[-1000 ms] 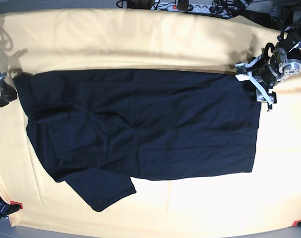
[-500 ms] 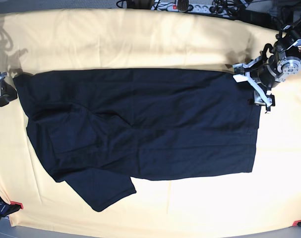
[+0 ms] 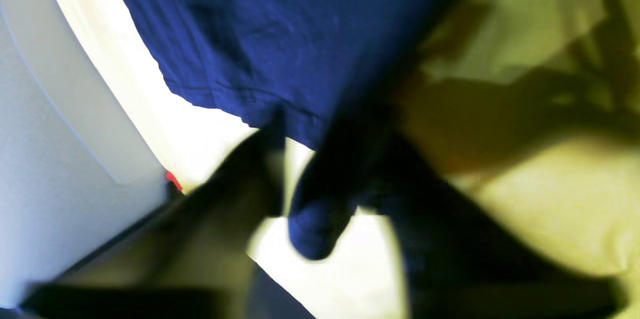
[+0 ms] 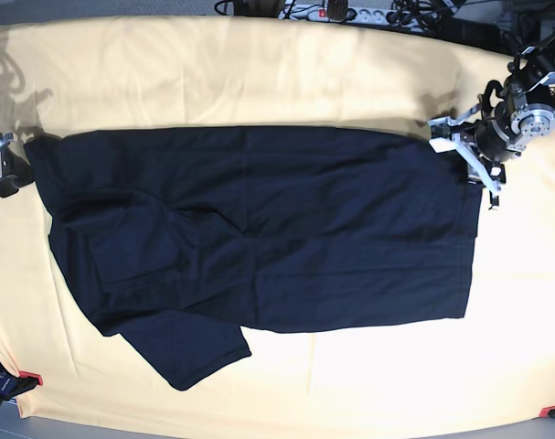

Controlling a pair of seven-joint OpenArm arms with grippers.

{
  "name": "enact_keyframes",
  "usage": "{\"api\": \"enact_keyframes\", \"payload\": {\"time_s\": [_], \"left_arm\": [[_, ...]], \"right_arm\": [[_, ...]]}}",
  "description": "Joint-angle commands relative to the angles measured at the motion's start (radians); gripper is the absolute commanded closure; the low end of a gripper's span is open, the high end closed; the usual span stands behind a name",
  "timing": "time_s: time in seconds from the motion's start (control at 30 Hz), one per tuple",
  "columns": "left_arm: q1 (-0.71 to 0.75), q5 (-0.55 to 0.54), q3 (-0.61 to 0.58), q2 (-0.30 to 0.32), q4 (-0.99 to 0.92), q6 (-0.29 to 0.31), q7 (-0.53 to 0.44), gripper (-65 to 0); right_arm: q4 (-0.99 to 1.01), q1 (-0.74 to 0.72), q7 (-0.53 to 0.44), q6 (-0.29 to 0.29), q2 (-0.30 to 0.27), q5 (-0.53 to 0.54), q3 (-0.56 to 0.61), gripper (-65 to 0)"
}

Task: Fold the T-shirt properly
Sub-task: 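Grasp the folded shirt's edge with both grippers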

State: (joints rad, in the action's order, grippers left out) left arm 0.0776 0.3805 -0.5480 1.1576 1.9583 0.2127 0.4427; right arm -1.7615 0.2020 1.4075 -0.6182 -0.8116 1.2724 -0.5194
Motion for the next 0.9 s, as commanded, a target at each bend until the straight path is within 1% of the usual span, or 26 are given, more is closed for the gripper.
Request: {"api": "enact_keyframes", "payload": {"time_s": [0.0, 0.07, 0.1, 0.23, 0.33, 0.4, 0.47, 0.5, 0.53, 0.6, 0.63, 0.67, 0.73, 0.87], "left_arm": [[-0.011, 0.027, 0.013, 0.022, 0.012, -0.042, 0.002, 0.0], [-0.011, 0.042, 0.013, 0.022, 0.012, -0.089, 0.01, 0.0], [-0.011, 0.046, 0.013, 0.023, 0.012, -0.103, 0.013, 0.0], [-0.011, 0.048, 0.013, 0.023, 0.012, -0.105, 0.021, 0.0], [-0.011, 0.027, 0.012, 0.023, 0.012, -0.105, 0.021, 0.0], [-0.008, 0.008, 0.012, 0.023, 0.012, -0.105, 0.022, 0.0], [-0.006, 0.003, 0.012, 0.023, 0.012, -0.105, 0.028, 0.0], [-0.006, 0.003, 0.012, 0.023, 0.012, -0.105, 0.029, 0.0], [-0.006, 0.003, 0.012, 0.023, 0.012, -0.105, 0.029, 0.0], [-0.006, 0.003, 0.012, 0.023, 0.012, -0.105, 0.028, 0.0], [-0.006, 0.003, 0.012, 0.023, 0.012, -0.105, 0.028, 0.0], [-0.006, 0.003, 0.012, 0.023, 0.012, -0.105, 0.028, 0.0], [-0.006, 0.003, 0.012, 0.023, 0.012, -0.105, 0.028, 0.0], [-0.006, 0.003, 0.012, 0.023, 0.012, -0.105, 0.025, 0.0]], "right_arm": [[-0.01, -0.01, -0.011, -0.026, -0.019, 0.014, -0.011, -24.2], [-0.01, 0.007, -0.011, -0.077, -0.003, 0.014, -0.008, -24.2], [-0.01, 0.025, -0.011, -0.08, 0.003, 0.014, -0.005, -24.2], [-0.01, 0.098, -0.011, -0.08, 0.023, 0.01, 0.043, -24.2], [-0.01, 0.122, -0.011, -0.08, 0.025, 0.0, 0.091, -24.2], [-0.01, 0.122, -0.033, -0.08, 0.028, -0.05, 0.11, -24.2], [-0.01, 0.122, -0.104, -0.08, 0.031, -0.138, 0.12, -24.3], [-0.01, 0.122, -0.145, -0.08, 0.031, -0.189, 0.126, -26.3], [-0.01, 0.122, -0.184, -0.08, 0.03, -0.24, 0.13, -31.6], [-0.01, 0.122, -0.27, -0.08, 0.031, -0.355, 0.142, -45.9], [-0.01, 0.122, -0.313, -0.08, 0.031, -0.411, 0.147, -51.3], [-0.01, 0.122, -0.348, -0.08, 0.03, -0.462, 0.153, -53.1], [-0.01, 0.122, -0.388, -0.08, 0.029, -0.52, 0.169, -52.7], [-0.011, 0.122, -0.388, -0.08, 0.016, -0.533, 0.258, -52.5]]}}
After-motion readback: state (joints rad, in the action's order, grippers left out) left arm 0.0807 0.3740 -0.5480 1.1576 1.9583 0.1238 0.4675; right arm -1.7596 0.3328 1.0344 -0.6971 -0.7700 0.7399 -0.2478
